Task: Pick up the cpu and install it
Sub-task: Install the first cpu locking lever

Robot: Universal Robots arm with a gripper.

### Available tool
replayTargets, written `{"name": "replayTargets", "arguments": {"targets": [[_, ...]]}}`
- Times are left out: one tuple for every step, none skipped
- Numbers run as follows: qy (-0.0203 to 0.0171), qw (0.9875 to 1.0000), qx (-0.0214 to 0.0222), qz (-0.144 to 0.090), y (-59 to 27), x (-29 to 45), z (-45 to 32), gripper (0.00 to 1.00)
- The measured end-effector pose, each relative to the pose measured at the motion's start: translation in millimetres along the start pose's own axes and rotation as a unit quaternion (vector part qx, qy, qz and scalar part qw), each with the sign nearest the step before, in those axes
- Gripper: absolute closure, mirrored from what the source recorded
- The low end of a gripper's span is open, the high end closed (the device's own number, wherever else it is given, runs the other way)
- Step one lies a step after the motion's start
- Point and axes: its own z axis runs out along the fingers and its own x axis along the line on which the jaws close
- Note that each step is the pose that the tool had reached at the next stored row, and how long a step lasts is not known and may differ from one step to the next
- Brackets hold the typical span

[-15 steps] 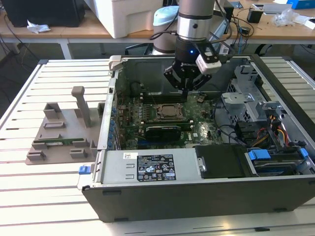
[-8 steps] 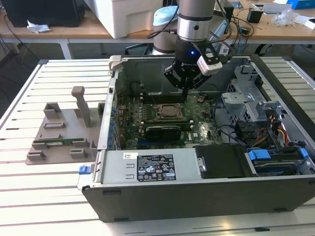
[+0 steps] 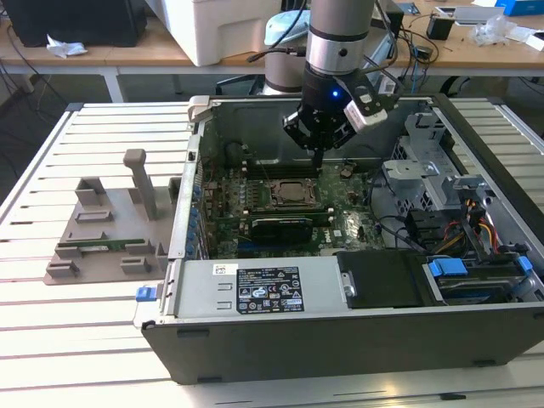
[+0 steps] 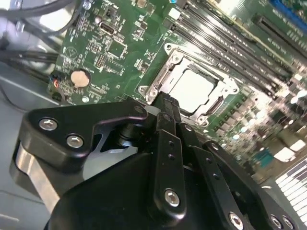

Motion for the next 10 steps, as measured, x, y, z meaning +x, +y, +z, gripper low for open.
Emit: {"name": "replayTargets", "arguments": {"targets": [[0.0002, 0.9999, 0.0001, -0.015, 0.0, 0.0, 0.0, 0.89], [0.0002, 0.9999, 0.0001, -0.015, 0.0, 0.2, 0.0, 0.89], [0.0002, 0.9999, 0.0, -0.015, 0.2, 4.2, 0.1, 0.89], [0.0, 0.9999, 0.0001, -0.015, 0.5, 13.6, 0.2, 0.89], [-0.0001, 0.9999, 0.0001, -0.015, 0.6, 17.9, 0.3, 0.89], [-0.0001, 0.9999, 0.0002, -0.015, 0.8, 22.2, 0.3, 0.89], [-0.0004, 0.9999, 0.0001, -0.015, 1.3, 34.1, 0.7, 0.89], [-0.0006, 0.9999, 0.0001, -0.015, 1.5, 42.6, 0.8, 0.89], [-0.0007, 0.9999, 0.0002, -0.015, 1.7, 47.3, 0.8, 0.89], [-0.0008, 0.9999, 0.0002, -0.015, 1.8, 50.7, 0.9, 0.89]]}}
